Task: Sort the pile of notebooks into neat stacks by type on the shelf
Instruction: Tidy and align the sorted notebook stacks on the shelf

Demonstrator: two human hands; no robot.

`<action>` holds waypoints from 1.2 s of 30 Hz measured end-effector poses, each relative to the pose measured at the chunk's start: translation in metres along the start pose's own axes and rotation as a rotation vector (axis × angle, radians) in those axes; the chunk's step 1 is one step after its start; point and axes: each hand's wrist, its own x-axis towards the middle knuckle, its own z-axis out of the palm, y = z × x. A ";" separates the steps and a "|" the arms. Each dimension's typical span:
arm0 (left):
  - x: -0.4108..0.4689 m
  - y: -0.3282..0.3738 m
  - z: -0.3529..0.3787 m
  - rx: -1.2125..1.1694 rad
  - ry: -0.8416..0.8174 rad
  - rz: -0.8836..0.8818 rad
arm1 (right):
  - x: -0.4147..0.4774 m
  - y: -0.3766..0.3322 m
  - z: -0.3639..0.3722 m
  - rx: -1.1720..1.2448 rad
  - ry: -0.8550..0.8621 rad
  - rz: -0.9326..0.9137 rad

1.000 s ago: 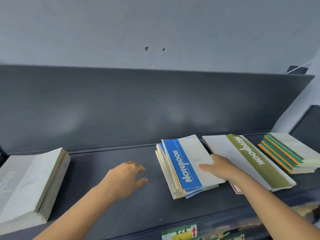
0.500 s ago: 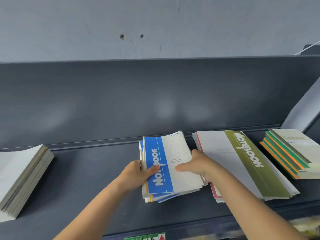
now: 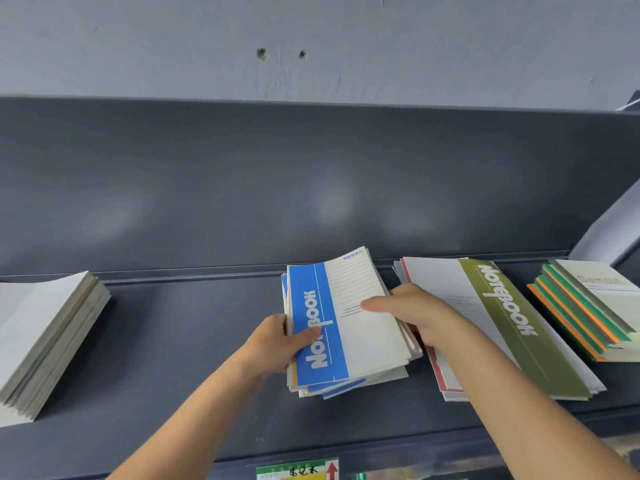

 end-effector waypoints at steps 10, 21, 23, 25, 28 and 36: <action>-0.005 -0.008 -0.004 -0.093 -0.003 0.061 | 0.002 -0.003 0.009 0.154 -0.010 0.050; -0.020 -0.010 -0.039 -0.292 -0.196 0.213 | -0.053 -0.022 0.026 0.359 0.026 -0.135; -0.027 -0.007 -0.055 -0.433 -0.195 0.226 | -0.068 -0.032 0.035 0.396 -0.041 -0.233; -0.036 -0.003 -0.073 -0.528 -0.172 0.270 | -0.077 -0.043 0.049 0.436 -0.094 -0.325; -0.050 0.001 -0.102 -0.529 -0.039 0.387 | -0.074 -0.052 0.073 0.451 -0.112 -0.446; -0.064 -0.033 -0.137 -0.340 0.281 0.536 | -0.037 -0.044 0.142 0.299 -0.092 -0.579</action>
